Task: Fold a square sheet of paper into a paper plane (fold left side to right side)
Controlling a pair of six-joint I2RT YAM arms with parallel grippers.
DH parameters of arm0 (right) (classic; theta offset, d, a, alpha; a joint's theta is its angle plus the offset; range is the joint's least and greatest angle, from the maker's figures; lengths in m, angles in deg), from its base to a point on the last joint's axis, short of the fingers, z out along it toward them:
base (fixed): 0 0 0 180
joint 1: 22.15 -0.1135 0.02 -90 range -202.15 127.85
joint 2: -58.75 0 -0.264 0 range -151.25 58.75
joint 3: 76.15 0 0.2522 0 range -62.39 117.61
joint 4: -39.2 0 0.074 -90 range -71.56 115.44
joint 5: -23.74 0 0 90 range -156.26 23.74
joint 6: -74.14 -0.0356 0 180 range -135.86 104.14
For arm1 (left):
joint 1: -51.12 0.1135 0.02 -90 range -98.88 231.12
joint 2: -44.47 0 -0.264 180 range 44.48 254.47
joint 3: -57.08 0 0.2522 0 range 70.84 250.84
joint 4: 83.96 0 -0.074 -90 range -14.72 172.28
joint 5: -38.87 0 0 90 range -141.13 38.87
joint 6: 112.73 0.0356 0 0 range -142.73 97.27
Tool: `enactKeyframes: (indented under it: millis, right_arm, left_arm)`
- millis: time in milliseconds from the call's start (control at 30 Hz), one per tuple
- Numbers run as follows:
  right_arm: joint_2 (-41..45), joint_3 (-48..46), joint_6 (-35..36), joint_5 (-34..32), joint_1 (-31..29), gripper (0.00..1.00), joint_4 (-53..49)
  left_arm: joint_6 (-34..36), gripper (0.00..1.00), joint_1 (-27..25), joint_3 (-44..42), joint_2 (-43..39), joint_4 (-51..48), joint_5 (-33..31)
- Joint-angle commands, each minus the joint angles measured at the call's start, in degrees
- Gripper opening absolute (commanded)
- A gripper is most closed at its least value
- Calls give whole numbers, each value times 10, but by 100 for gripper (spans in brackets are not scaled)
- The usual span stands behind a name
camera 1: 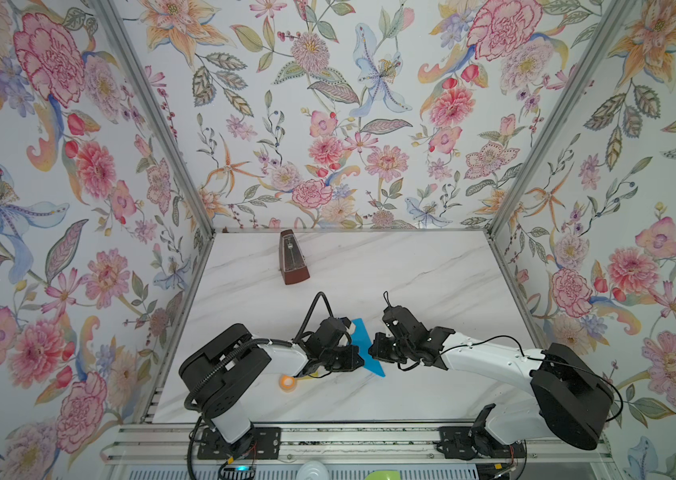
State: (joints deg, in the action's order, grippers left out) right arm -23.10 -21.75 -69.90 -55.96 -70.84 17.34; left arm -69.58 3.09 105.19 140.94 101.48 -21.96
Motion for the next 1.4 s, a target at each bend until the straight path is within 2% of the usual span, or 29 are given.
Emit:
enactKeyframes:
  millis: [0,467,733,833,1000,1200,1367]
  right_arm:
    - [-25,-14,-76,3,-14,1,25]
    - [-83,-24,-91,5,-24,0,61]
    - [-96,-39,-91,-12,-20,0,32]
    - [-105,-51,-90,-11,-19,0,30]
    - [-117,-59,-89,-4,-19,0,46]
    - [-125,-54,-86,-1,-20,0,48]
    - [-126,-54,-85,0,-19,0,49]
  left_arm:
    - [-10,0,-5,-20,28,-47,-40]
    - [-9,0,-6,-21,31,-52,-41]
    - [-5,0,-6,-18,23,-65,-45]
    - [10,0,-6,-2,8,-94,-50]
    - [73,4,-6,62,-23,-205,-87]
    - [137,7,-6,131,-11,-303,-113]
    - [162,8,-10,153,0,-311,-83]
